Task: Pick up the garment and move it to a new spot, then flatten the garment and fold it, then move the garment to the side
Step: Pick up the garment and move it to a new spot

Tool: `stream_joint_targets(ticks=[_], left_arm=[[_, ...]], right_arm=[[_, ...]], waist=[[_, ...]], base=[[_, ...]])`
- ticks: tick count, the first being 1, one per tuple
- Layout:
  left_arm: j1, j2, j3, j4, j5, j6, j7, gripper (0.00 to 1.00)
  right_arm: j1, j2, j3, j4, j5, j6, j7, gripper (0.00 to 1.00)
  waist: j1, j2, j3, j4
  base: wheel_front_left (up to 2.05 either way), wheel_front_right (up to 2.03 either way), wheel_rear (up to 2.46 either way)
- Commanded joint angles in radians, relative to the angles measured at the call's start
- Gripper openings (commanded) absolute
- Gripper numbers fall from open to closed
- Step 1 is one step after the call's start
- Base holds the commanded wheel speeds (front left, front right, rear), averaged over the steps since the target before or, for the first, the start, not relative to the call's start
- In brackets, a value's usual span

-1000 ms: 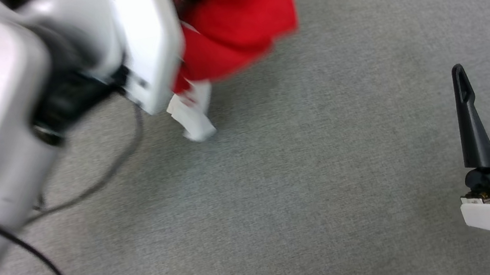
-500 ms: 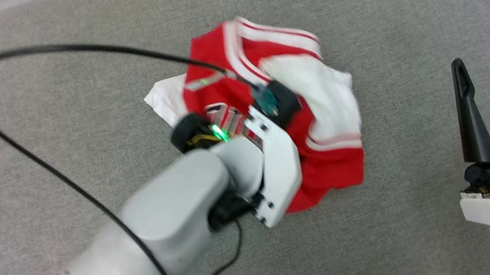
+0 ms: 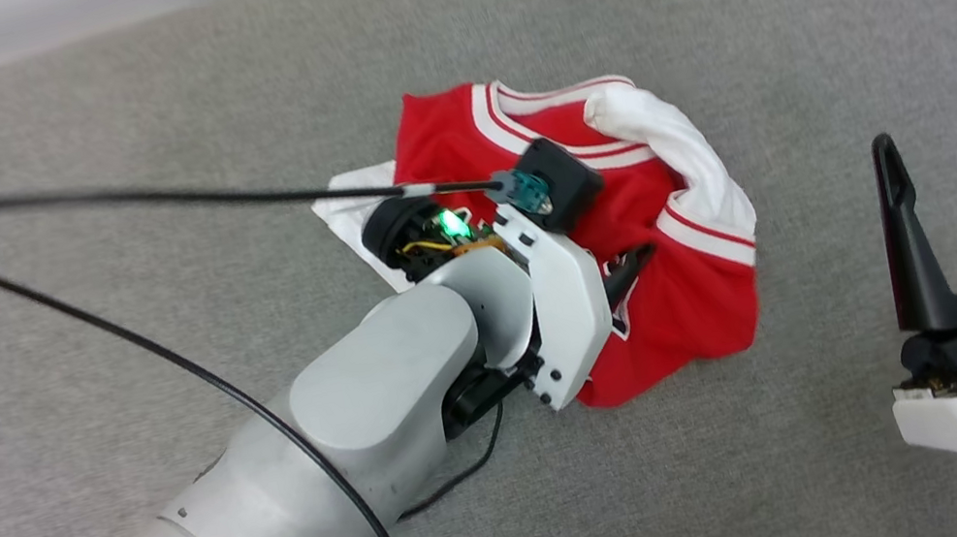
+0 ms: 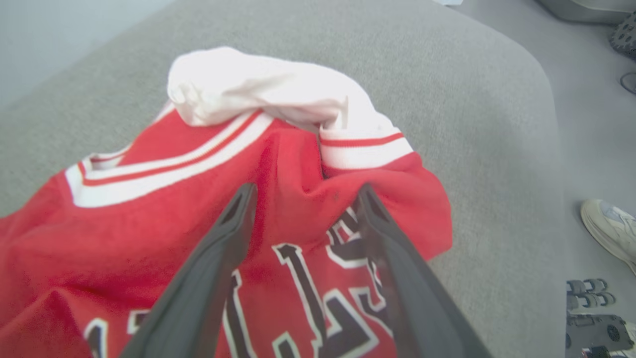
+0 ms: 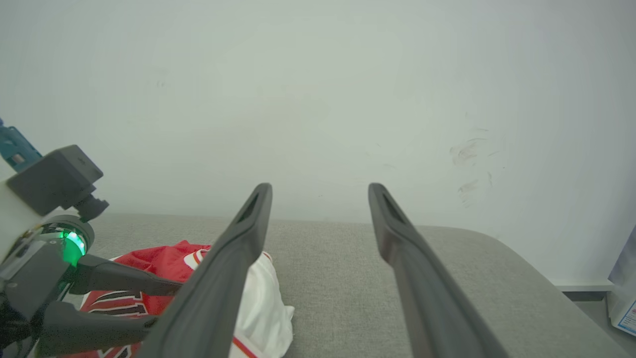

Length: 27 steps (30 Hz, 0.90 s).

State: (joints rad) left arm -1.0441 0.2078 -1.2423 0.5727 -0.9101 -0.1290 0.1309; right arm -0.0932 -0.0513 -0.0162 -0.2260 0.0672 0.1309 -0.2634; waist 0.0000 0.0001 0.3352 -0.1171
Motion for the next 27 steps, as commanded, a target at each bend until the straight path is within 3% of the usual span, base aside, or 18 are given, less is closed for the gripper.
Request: stream_joint_targets(ticks=[1, 6, 10, 14, 18, 21, 27], left_arm=[[-0.002, -0.008, 0.012, 0.007, 0.013, 0.006, -0.051, 1.00], [0.027, 0.005, 0.058, -0.011, 0.044, 0.057, -0.216, 1.00], [0.067, 0.049, 0.102, -0.047, 0.098, 0.167, -0.355, 1.00], [0.136, 0.109, 0.185, -0.118, 0.161, 0.306, -0.395, 1.00], [0.287, 0.173, 0.389, -0.292, 0.255, 0.453, -0.397, 1.00], [0.435, 0.210, 0.545, -0.419, 0.342, 0.535, -0.396, 1.00], [0.720, 0.215, 0.777, -0.566, 0.478, 0.595, -0.396, 1.00]], right_arm=[[0.020, 0.002, 0.001, 0.006, -0.009, 0.000, -0.002, 1.00], [0.044, 0.002, 0.000, 0.013, -0.016, 0.000, -0.002, 1.00], [0.062, 0.002, -0.003, 0.015, -0.016, 0.000, -0.002, 1.00], [0.078, 0.002, -0.008, 0.015, -0.017, 0.000, -0.002, 1.00], [0.084, 0.002, -0.009, 0.018, -0.018, 0.000, -0.002, 1.00], [0.089, 0.002, -0.014, 0.018, -0.016, 0.000, -0.002, 1.00], [0.102, 0.002, -0.021, 0.024, -0.012, 0.000, -0.002, 1.00]], waist=[[0.0000, -0.0001, -0.040, 0.017], [0.0000, -0.0001, -0.104, 0.044], [0.0000, -0.0001, -0.138, 0.064], [0.0000, -0.0001, -0.159, 0.081], [0.0000, -0.0001, -0.168, 0.088], [0.0000, -0.0001, -0.177, 0.093], [0.0000, -0.0001, -0.202, 0.097]], base=[[0.00, 0.00, 0.00], [0.00, 0.00, 0.00], [0.00, 0.00, 0.00], [0.00, 0.00, 0.00], [0.00, 0.00, 0.00], [0.00, 0.00, 0.00], [0.00, 0.00, 0.00]])
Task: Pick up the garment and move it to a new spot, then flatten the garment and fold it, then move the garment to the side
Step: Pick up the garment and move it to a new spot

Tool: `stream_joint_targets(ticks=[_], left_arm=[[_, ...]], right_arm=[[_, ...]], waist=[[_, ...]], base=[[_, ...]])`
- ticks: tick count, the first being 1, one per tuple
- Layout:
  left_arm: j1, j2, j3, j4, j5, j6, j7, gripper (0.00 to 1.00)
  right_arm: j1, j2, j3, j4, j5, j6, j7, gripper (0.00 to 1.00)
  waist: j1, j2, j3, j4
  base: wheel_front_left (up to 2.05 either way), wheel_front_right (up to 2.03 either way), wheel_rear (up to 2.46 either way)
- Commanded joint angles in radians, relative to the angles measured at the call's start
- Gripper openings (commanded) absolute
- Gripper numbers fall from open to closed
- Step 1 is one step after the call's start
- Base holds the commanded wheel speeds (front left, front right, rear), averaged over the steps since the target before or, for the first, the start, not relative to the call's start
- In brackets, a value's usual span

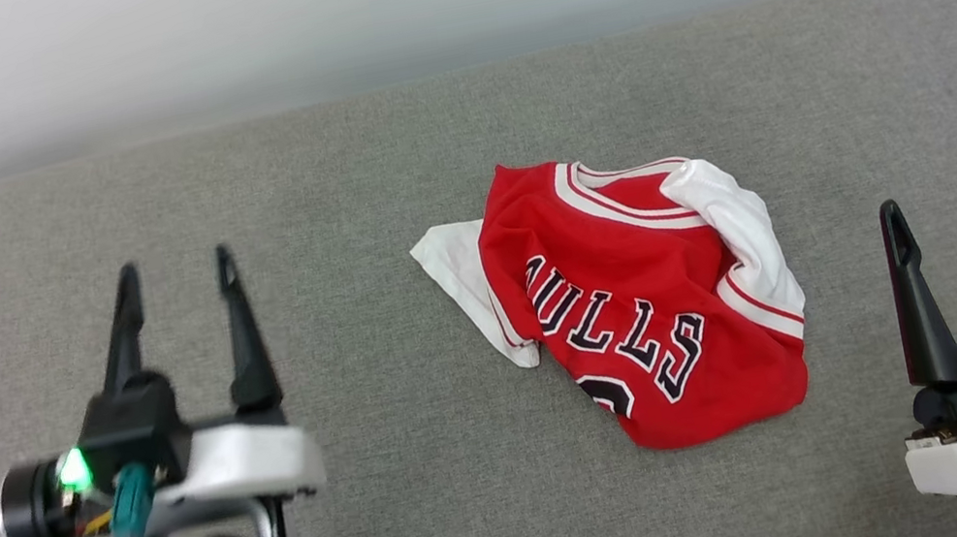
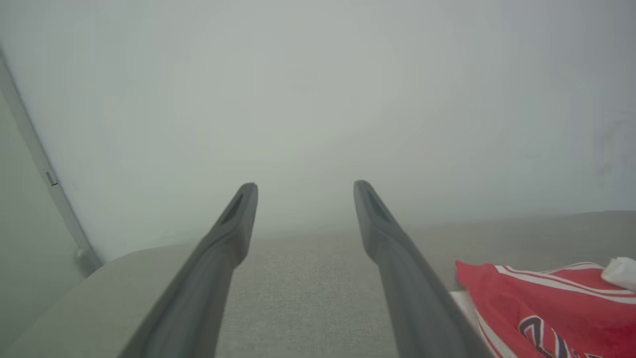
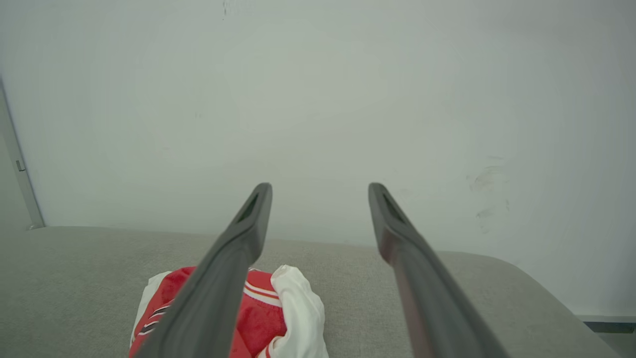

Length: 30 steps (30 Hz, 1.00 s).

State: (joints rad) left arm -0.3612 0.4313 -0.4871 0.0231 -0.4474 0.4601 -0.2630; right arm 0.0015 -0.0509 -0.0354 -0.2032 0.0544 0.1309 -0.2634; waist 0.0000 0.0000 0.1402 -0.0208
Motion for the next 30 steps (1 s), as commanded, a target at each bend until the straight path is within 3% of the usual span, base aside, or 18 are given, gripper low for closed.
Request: stream_joint_targets(ticks=[1, 5, 10, 19, 30], left_arm=[[0.082, -0.014, 0.053, -0.035, 0.038, 0.012, -0.002, 1.00], [0.229, -0.061, 0.150, -0.097, 0.097, 0.003, -0.002, 1.00], [0.356, -0.128, 0.204, -0.118, 0.155, -0.077, -0.003, 1.00], [0.470, -0.243, 0.290, -0.107, 0.252, -0.180, -0.002, 1.00], [0.529, -0.315, 0.358, -0.059, 0.316, -0.274, -0.003, 1.00]], right_arm=[[0.012, 0.001, -0.003, 0.004, 0.002, 0.000, -0.002, 1.00], [0.028, 0.001, -0.008, 0.016, 0.005, 0.000, -0.002, 1.00], [0.058, 0.001, -0.011, 0.040, 0.008, 0.000, -0.002, 1.00], [0.126, 0.001, -0.025, 0.089, 0.059, 0.000, -0.002, 1.00], [0.169, 0.001, -0.014, 0.118, 0.098, 0.000, -0.002, 1.00]], waist=[[0.0000, 0.0000, -0.012, 0.001], [0.0000, 0.0000, -0.036, 0.002], [0.0000, 0.0000, -0.067, 0.007], [0.0000, 0.0000, -0.128, 0.010], [0.0000, 0.0000, -0.163, 0.015]], base=[[0.00, 0.00, 0.00], [0.00, 0.00, 0.00], [0.00, 0.00, 0.00], [0.00, 0.00, 0.00], [0.00, 0.00, 0.00]])
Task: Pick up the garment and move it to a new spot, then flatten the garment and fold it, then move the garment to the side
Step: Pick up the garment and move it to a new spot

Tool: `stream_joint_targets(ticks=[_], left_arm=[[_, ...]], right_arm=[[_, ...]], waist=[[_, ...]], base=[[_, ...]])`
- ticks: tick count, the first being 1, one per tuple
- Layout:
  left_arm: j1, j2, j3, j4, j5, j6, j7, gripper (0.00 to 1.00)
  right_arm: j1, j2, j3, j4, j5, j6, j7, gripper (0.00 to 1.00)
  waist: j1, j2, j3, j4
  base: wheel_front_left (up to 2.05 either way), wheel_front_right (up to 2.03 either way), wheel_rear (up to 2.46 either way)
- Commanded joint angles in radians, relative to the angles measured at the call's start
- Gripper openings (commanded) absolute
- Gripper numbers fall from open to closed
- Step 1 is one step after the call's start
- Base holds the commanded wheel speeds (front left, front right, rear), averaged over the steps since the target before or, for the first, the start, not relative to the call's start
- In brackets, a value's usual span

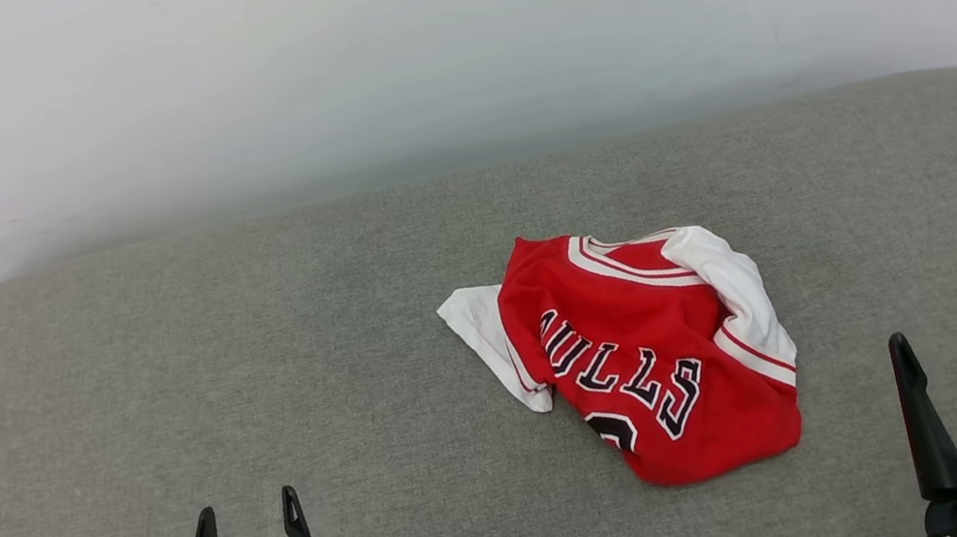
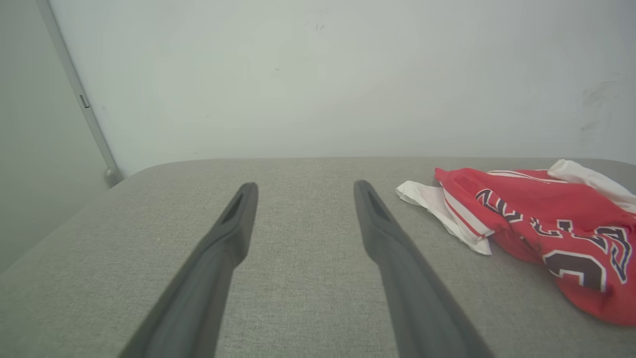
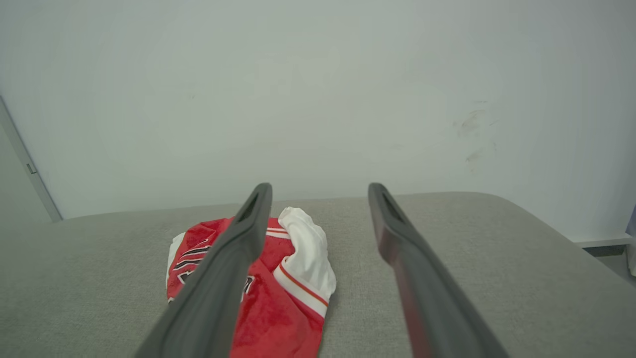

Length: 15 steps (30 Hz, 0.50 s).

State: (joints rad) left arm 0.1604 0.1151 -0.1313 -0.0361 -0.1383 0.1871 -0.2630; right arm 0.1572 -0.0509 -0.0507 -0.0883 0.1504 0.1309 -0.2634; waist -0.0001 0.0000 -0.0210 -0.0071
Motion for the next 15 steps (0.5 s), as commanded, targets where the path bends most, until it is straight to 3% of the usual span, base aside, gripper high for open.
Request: stream_joint_targets(ticks=[1, 15], left_arm=[[0.011, -0.005, 0.009, 0.004, 0.009, -0.009, -0.003, 1.00], [0.033, -0.047, 0.062, 0.023, 0.057, -0.073, -0.003, 1.00]], right_arm=[[0.015, 0.001, 0.002, 0.003, 0.004, 0.000, -0.002, 1.00], [0.028, 0.001, 0.013, 0.011, 0.010, 0.000, -0.002, 1.00]], waist=[[0.0001, 0.0000, -0.004, 0.002], [0.0001, 0.0000, -0.008, 0.006]], base=[[0.00, 0.00, 0.00], [0.00, 0.00, 0.00]])
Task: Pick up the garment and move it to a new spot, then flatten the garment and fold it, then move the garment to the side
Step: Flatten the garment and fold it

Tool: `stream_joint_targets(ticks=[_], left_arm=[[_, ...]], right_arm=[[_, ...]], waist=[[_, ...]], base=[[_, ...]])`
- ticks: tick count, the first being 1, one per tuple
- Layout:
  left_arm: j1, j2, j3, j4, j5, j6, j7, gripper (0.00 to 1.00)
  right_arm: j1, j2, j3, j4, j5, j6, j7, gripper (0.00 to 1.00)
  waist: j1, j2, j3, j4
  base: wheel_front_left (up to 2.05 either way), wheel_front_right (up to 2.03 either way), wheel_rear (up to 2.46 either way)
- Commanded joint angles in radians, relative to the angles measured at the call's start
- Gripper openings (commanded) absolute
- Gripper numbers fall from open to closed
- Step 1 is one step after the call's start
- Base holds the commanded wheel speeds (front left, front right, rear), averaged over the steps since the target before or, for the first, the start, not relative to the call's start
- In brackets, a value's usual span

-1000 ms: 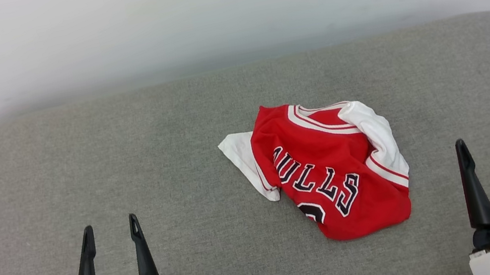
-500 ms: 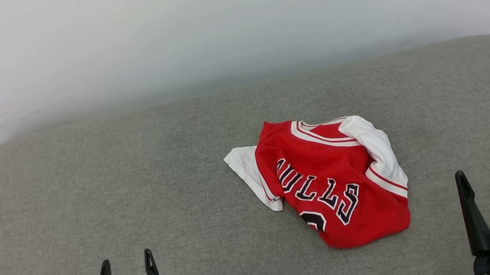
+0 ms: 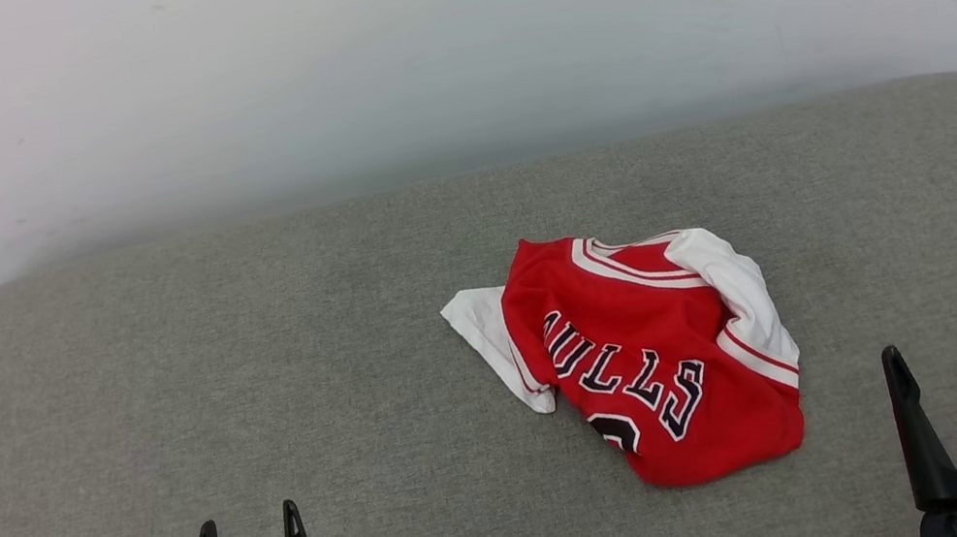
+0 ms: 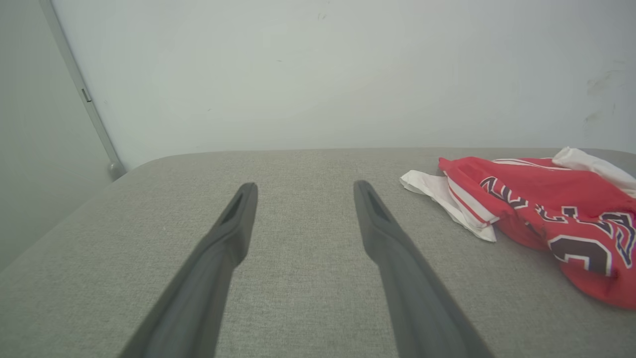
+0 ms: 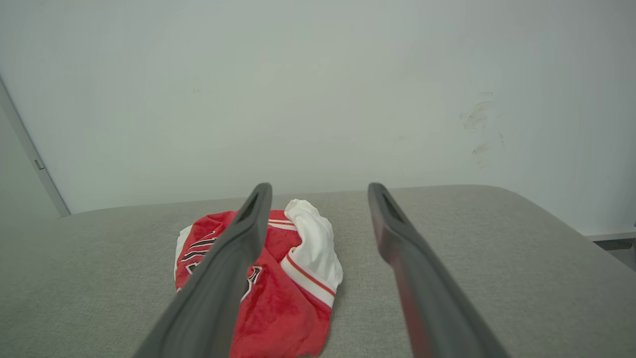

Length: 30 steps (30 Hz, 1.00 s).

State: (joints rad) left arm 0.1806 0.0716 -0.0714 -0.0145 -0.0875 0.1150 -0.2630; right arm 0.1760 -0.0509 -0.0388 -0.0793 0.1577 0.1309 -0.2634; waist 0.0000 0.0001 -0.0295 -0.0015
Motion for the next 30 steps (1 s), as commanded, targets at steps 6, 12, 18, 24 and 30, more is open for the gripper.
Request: stream_joint_targets(ticks=[6, 12, 18, 24, 30], left_arm=[[0.004, -0.011, 0.017, 0.005, 0.015, -0.010, -0.003, 1.00], [-0.012, -0.017, 0.029, 0.004, 0.013, -0.016, -0.003, 1.00], [-0.026, -0.020, 0.035, 0.005, 0.017, -0.020, -0.003, 1.00], [-0.050, -0.021, 0.042, 0.004, 0.017, -0.025, -0.003, 1.00], [-0.075, -0.021, 0.041, 0.007, 0.009, -0.030, -0.003, 1.00]], right_arm=[[-0.044, 0.001, -0.035, -0.036, -0.005, 0.000, -0.002, 1.00], [-0.190, 0.001, -0.055, -0.119, -0.091, 0.000, -0.002, 1.00], [-0.380, -0.089, 0.006, -0.061, -0.144, 0.000, -0.002, 1.00], [-0.580, -0.292, 0.199, 0.122, -0.076, 0.000, 0.071, 1.00], [-0.730, -0.460, 0.443, 0.241, 0.146, -0.001, 0.397, 1.00]], waist=[[0.0000, -0.0001, 0.003, 0.005], [0.0000, -0.0001, 0.020, 0.004], [0.0000, -0.0001, 0.044, 0.001], [0.0000, -0.0001, 0.079, -0.003], [0.0000, -0.0001, 0.114, 0.002]], base=[[0.00, 0.00, 0.00], [0.00, 0.00, 0.00], [0.00, 0.00, 0.00], [0.00, 0.00, 0.00], [0.00, 0.00, 0.00]])
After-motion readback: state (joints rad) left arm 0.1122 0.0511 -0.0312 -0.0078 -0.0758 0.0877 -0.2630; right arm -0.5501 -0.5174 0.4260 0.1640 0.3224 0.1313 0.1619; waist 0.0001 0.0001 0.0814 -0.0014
